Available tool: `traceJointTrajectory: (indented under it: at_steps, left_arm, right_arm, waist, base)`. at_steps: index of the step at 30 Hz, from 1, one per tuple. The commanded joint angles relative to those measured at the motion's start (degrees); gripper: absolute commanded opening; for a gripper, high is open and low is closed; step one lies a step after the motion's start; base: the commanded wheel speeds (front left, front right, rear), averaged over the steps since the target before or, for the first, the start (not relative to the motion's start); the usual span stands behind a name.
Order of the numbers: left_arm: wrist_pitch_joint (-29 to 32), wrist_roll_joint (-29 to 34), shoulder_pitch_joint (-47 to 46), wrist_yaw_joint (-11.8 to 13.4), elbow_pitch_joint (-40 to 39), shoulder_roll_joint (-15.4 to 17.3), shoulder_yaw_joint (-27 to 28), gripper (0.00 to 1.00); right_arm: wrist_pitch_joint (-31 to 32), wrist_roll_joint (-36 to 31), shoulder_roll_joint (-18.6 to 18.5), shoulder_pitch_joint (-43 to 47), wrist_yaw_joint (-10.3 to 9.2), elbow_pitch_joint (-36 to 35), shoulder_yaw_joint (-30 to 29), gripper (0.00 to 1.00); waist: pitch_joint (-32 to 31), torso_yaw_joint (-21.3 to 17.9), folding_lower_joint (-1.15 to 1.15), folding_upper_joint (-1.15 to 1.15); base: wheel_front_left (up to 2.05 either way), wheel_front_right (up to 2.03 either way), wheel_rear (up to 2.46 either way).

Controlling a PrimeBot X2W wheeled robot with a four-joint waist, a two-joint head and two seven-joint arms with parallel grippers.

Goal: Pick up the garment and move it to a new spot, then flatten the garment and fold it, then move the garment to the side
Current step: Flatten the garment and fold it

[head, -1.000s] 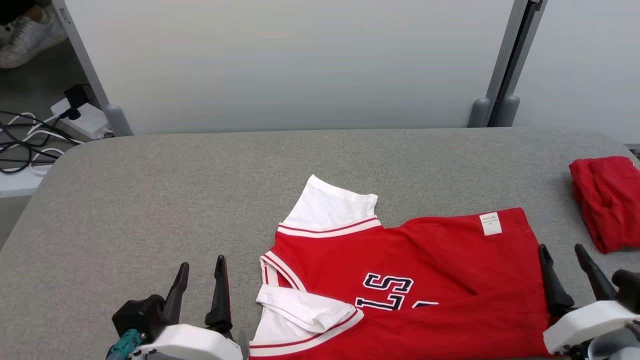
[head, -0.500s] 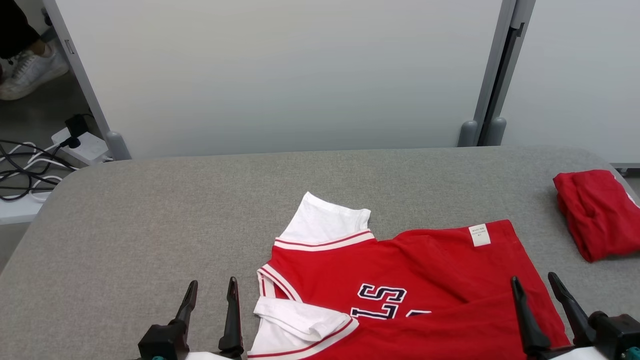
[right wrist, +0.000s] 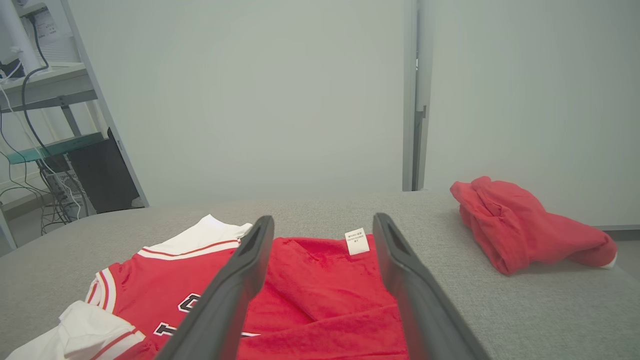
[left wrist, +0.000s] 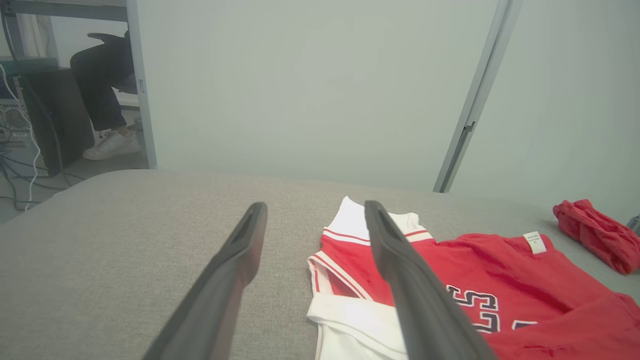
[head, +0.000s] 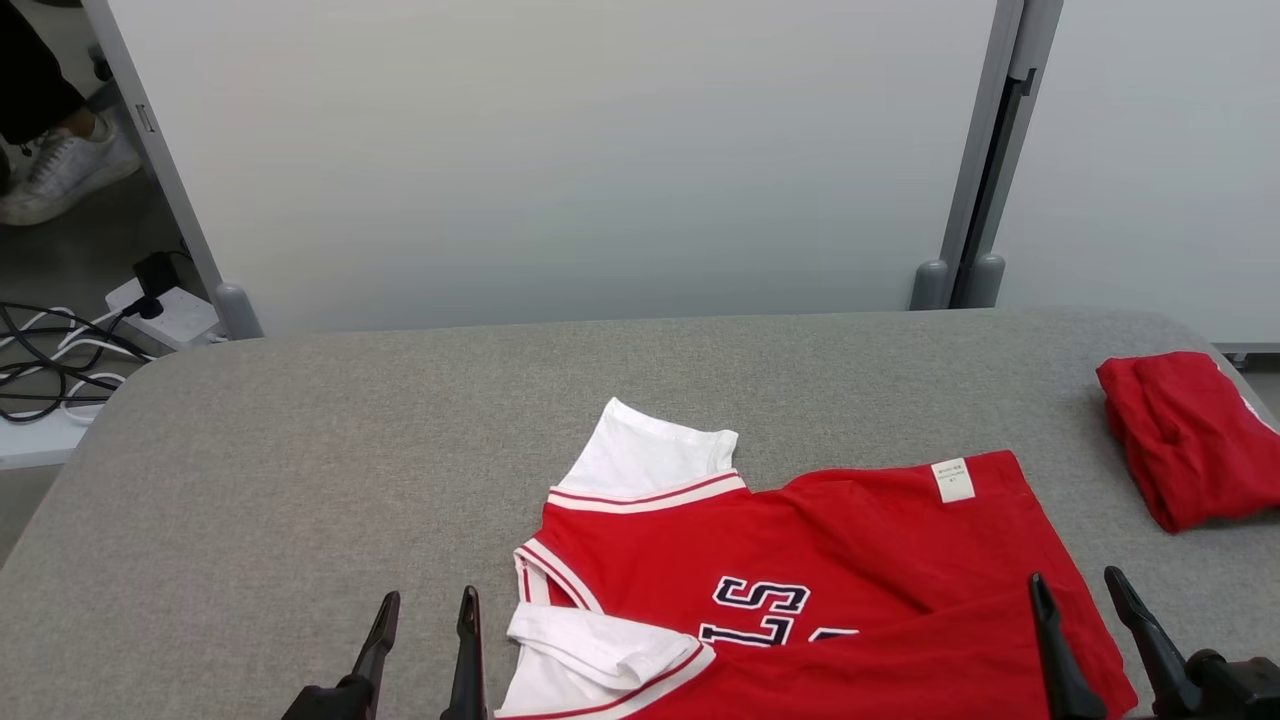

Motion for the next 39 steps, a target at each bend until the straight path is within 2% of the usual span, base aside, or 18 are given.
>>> traceJointTrajectory:
  at_steps: [1, 9, 14, 20, 24, 31, 32, 39]
  left_arm:
    - [-0.8, 1.0, -1.8, -0.6, -0.9, -0.5, 2.2, 1.0]
    - [-0.8, 1.5, -2.1, -1.9, 0.1, -1.1, 3.0, 1.0]
    - [-0.8, 0.2, -6.5, -4.1, 3.1, -1.2, 2.1, 1.0]
    - [1.0, -2.4, -21.0, -7.7, 14.4, -1.3, -1.0, 1.0]
    - [3.4, -7.0, -31.3, -9.1, 22.8, -1.3, -3.7, 1.0]
    - [9.5, -12.8, -49.3, -9.4, 37.9, -1.3, -8.3, 1.0]
    - [11.8, -13.7, -54.1, -9.3, 41.9, -1.3, -9.3, 1.0]
    - [17.8, -15.7, -67.1, -8.9, 52.4, -1.3, -12.7, 1.0]
  right_arm:
    - [-0.8, -0.4, -1.0, -1.2, -0.01, -1.4, 1.3, 1.0]
    - [-0.8, 0.0, -1.1, -0.9, -0.01, -1.0, 1.2, 1.0]
    - [-0.8, 0.6, -1.5, -1.2, -0.01, -0.4, 2.6, 1.0]
    - [-0.8, 1.8, -2.7, -3.4, -0.01, 1.4, 5.7, 1.0]
    - [-0.8, 2.7, -3.7, -5.5, -0.01, 2.0, 7.8, 1.0]
    - [-0.8, 4.0, -5.0, -10.9, -0.01, 1.9, 10.6, 1.0]
    - [-0.8, 4.3, -5.2, -12.9, -0.01, 1.6, 10.9, 1.0]
    - [-0.8, 4.7, -5.5, -18.2, -0.01, 1.0, 11.8, 1.0]
  waist:
    - [0.0, 0.0, 0.0, 0.0]
    - [0.2, 0.3, 0.0, 0.0]
    - [1.2, 0.1, 0.0, 0.0]
    - [4.6, -1.7, 0.0, 0.0]
    - [8.0, -3.4, 0.0, 0.0]
    - [17.5, -6.1, 0.0, 0.0]
    - [20.3, -6.8, 0.0, 0.0]
    - [27.5, -8.9, 0.0, 0.0]
  base:
    - [0.0, 0.0, 0.0]
    - [0.0, 0.0, 0.0]
    - [0.0, 0.0, 0.0]
    - [0.0, 0.0, 0.0]
    - [0.0, 0.0, 0.0]
    - [0.0, 0.0, 0.0]
    - [0.0, 0.0, 0.0]
    - [0.0, 0.0, 0.0]
